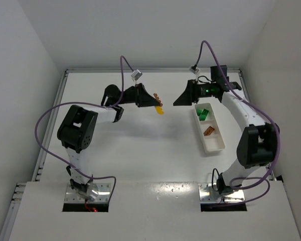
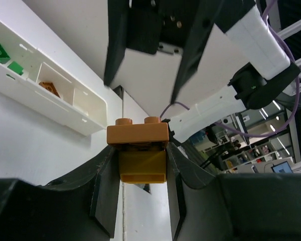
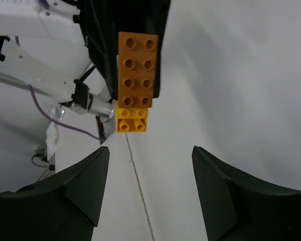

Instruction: Sort the legos into containers by color

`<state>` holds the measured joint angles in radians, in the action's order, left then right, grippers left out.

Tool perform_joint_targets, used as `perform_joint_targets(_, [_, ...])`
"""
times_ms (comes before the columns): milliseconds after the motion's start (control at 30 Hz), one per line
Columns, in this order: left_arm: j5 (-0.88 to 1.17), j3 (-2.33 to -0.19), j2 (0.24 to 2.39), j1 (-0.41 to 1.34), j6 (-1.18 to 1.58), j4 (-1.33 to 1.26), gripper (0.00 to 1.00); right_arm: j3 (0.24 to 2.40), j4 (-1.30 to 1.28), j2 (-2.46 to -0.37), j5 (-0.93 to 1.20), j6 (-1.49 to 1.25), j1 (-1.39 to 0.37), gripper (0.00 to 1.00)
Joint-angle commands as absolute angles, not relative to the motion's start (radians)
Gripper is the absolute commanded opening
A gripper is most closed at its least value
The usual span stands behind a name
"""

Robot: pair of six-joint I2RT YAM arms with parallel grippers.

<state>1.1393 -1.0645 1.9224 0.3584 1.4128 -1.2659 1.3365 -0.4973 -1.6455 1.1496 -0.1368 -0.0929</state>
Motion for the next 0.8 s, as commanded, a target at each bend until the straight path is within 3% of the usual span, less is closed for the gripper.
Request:
perform_joint_targets(0, [1.095, -1.089, 1.902, 0.356, 1.451, -1.598, 0.07, 1.333, -0.457, -1.614, 1.213, -0.156, -0.139, 0.68])
perform_joint_targets(767, [1.015, -1.114, 1.902, 0.347, 1.479, -1.617, 0.07, 1.384, -0.356, -1.726, 1.166, -0.233, -0.235, 0.73])
